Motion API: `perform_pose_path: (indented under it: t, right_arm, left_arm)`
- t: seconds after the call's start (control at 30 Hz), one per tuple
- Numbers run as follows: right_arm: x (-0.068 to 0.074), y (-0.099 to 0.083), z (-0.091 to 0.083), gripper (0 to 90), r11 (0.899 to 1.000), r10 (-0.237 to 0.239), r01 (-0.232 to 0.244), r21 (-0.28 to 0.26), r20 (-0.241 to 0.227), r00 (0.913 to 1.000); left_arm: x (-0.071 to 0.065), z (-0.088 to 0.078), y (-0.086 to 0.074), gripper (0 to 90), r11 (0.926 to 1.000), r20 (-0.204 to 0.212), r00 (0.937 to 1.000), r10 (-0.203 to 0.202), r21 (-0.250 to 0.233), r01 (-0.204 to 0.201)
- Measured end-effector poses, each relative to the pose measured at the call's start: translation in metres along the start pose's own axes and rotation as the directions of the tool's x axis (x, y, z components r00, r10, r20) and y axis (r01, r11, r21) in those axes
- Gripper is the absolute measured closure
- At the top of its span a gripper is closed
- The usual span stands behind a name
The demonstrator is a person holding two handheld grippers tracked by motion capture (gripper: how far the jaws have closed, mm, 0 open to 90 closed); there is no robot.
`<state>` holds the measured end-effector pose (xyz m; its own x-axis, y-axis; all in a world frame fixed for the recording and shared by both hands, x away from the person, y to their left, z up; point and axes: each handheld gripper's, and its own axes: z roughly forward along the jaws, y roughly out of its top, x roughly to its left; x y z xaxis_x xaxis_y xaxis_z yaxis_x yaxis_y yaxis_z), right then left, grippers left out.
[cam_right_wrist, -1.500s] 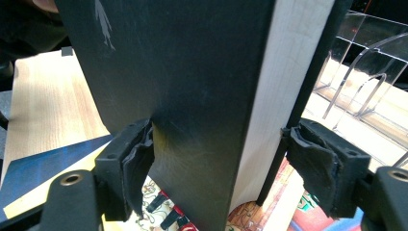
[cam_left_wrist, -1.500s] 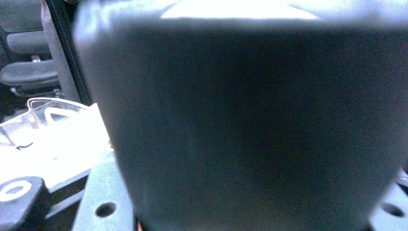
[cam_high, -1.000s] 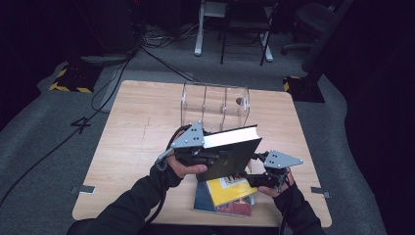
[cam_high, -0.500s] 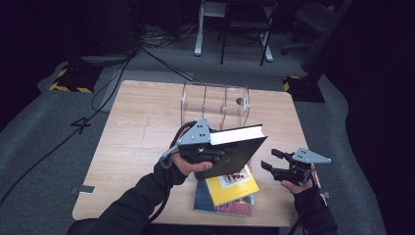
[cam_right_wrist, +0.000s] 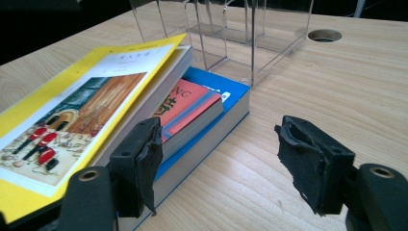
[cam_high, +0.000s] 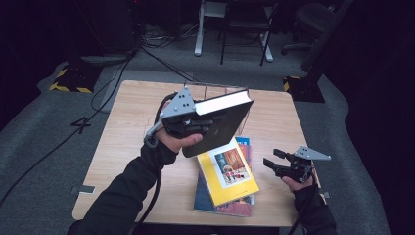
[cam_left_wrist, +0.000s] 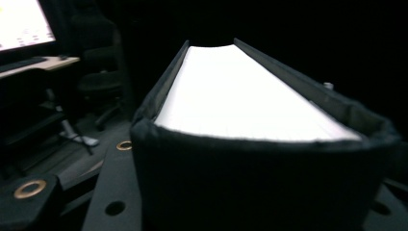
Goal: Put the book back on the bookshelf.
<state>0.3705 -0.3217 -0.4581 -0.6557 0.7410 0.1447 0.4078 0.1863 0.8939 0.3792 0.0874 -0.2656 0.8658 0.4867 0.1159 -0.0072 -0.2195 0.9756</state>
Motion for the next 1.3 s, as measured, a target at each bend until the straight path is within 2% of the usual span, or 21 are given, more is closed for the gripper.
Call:
perform_pose_path:
  t: [0.03, 0.07, 0.1, 0.13, 0.2, 0.23, 0.27, 0.3, 0.33, 0.4, 0.5, 0.53, 0.57, 0.6, 0.63, 0.73, 0.77, 0.8, 1.03, 1.13, 1.3]
  right_arm:
    - [0.0, 0.0, 0.0, 32.7, 1.0, 0.004, -0.004, 0.003, -0.001, 1.0]
    - [0.0, 0.0, 0.0, 32.7, 1.0, 0.004, -0.004, 0.003, -0.001, 1.0]
    - [-0.001, -0.002, 0.002, 32.5, 1.0, 0.001, -0.001, 0.011, 0.003, 1.0]
    - [-0.001, -0.002, 0.002, 32.5, 1.0, 0.001, -0.001, 0.011, 0.003, 1.0]
    - [0.0, -0.003, 0.003, 32.7, 1.0, 0.001, -0.001, 0.021, 0.009, 1.0]
    - [0.0, -0.003, 0.003, 32.7, 1.0, 0.001, -0.001, 0.021, 0.009, 1.0]
    - [0.001, -0.003, 0.004, 32.7, 1.0, 0.0, -0.001, 0.024, 0.013, 0.9999]
    - [0.001, -0.003, 0.004, 32.7, 1.0, 0.0, -0.001, 0.024, 0.013, 0.9999]
    - [0.001, -0.003, 0.005, 32.7, 1.0, -0.01, 0.01, 0.028, 0.01, 0.9999]
    - [0.001, -0.004, 0.007, 32.7, 0.999, -0.007, 0.007, 0.036, 0.011, 0.9999]
    - [0.002, -0.005, 0.009, 32.6, 0.999, -0.009, 0.009, 0.045, 0.01, 0.9999]
    - [0.003, -0.005, 0.01, 32.7, 0.999, -0.015, 0.015, 0.047, 0.008, 0.9999]
    - [0.003, -0.005, 0.01, 32.7, 0.999, -0.015, 0.015, 0.047, 0.008, 0.9999]
    - [0.003, -0.006, 0.012, 32.7, 0.998, -0.012, 0.012, 0.057, 0.005, 0.9999]
    - [0.004, -0.007, 0.013, 32.7, 0.998, -0.015, 0.015, 0.061, 0.003, 0.9999]
    - [0.005, -0.006, 0.014, 32.7, 0.998, -0.022, 0.022, 0.063, 0.004, 0.9997]
    - [0.005, -0.006, 0.014, 32.8, 0.998, -0.024, 0.024, 0.061, 0.001, 0.9997]
    - [0.005, -0.006, 0.014, 32.8, 0.998, -0.024, 0.024, 0.061, 0.001, 0.9997]
    - [0.005, -0.006, 0.013, 32.9, 0.998, -0.02, 0.02, 0.061, -0.001, 0.9998]
    - [0.005, -0.006, 0.014, 32.9, 0.998, -0.021, 0.021, 0.061, -0.004, 0.9998]
    - [0.004, -0.007, 0.014, 32.9, 0.998, -0.017, 0.017, 0.063, -0.003, 0.9998]
  left_arm:
    - [0.0, 0.0, 0.0, 52.4, 1.0, 0.0, 1.0, 0.0, 0.0, 0.0]
    - [0.004, -0.001, 0.001, 52.4, 1.0, -0.024, 0.9997, -0.005, 0.003, 0.005]
    - [0.014, -0.003, 0.002, 52.5, 0.9999, -0.07, 0.9974, -0.016, 0.003, 0.017]
    - [0.014, -0.003, 0.002, 52.5, 0.9999, -0.07, 0.9974, -0.016, 0.003, 0.017]
    - [0.028, -0.005, 0.002, 52.5, 0.9993, -0.125, 0.9915, -0.037, 0.004, 0.038]
    - [0.028, -0.005, 0.002, 52.5, 0.9993, -0.125, 0.9915, -0.037, 0.004, 0.038]
    - [0.036, -0.006, 0.002, 52.5, 0.999, -0.156, 0.9868, -0.041, 0.011, 0.043]
    - [0.036, -0.006, 0.002, 52.5, 0.999, -0.156, 0.9868, -0.041, 0.011, 0.043]
    - [0.042, -0.006, 0.001, 52.5, 0.9986, -0.189, 0.9808, -0.047, 0.017, 0.051]
    - [0.046, -0.006, 0.001, 52.5, 0.9984, -0.203, 0.9781, -0.045, 0.024, 0.051]
    - [0.055, -0.005, -0.001, 52.5, 0.9973, -0.238, 0.9697, -0.054, 0.036, 0.064]
    - [0.06, -0.003, -0.001, 52.6, 0.9966, -0.26, 0.964, -0.057, 0.042, 0.07]
    - [0.06, -0.003, -0.001, 52.5, 0.9966, -0.26, 0.964, -0.057, 0.042, 0.07]
    - [0.066, -0.001, -0.001, 52.5, 0.9962, -0.278, 0.9589, -0.058, 0.047, 0.073]
    - [0.066, -0.001, -0.001, 52.5, 0.9962, -0.278, 0.9589, -0.058, 0.047, 0.073]
    - [0.071, 0.006, -0.001, 52.5, 0.9954, -0.317, 0.9476, -0.041, 0.07, 0.066]
    - [0.076, 0.01, -0.001, 52.5, 0.9945, -0.336, 0.9413, -0.034, 0.082, 0.065]
    - [0.076, 0.01, -0.001, 52.6, 0.9945, -0.336, 0.9413, -0.034, 0.082, 0.065]
    - [0.093, 0.025, -0.005, 52.4, 0.989, -0.394, 0.9168, -0.067, 0.095, 0.113]
    - [0.099, 0.032, -0.005, 52.4, 0.9865, -0.4, 0.9135, -0.071, 0.107, 0.124]
    - [0.105, 0.044, -0.008, 52.4, 0.9832, -0.425, 0.9004, -0.091, 0.105, 0.149]
